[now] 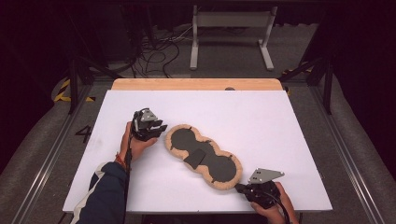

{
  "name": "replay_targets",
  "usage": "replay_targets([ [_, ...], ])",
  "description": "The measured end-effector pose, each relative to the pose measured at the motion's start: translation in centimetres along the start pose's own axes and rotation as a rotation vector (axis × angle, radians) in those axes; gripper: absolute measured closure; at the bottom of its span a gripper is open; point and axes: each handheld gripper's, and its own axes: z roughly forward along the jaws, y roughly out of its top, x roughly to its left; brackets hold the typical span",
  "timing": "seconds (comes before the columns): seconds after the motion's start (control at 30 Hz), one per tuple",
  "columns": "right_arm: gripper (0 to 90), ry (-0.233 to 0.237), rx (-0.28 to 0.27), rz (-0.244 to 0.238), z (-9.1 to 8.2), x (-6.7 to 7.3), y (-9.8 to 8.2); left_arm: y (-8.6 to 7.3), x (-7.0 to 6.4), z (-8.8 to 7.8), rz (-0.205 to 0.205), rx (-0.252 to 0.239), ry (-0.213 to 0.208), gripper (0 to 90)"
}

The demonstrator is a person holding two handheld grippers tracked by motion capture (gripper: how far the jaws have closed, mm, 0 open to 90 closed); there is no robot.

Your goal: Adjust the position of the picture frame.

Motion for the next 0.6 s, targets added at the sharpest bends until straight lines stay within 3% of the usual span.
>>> replay_targets([
  [0.27, 90.0, -0.018, -0.006, 0.006, 0.0, -0.1, -0.1, 0.2, -0.4, 1.0, 0.04, 0.025, 0.016, 65.2],
  [0.5, 90.0, -0.029, -0.01, 0.002, 0.0, 0.0, -0.1, 0.4, -0.7, 1.3, 0.062, 0.001, -0.007, 68.0],
  [0.6, 90.0, -0.031, -0.013, 0.0, 0.0, 0.0, -0.1, 0.5, -0.9, 1.7, 0.079, 0.016, -0.008, 70.6],
])
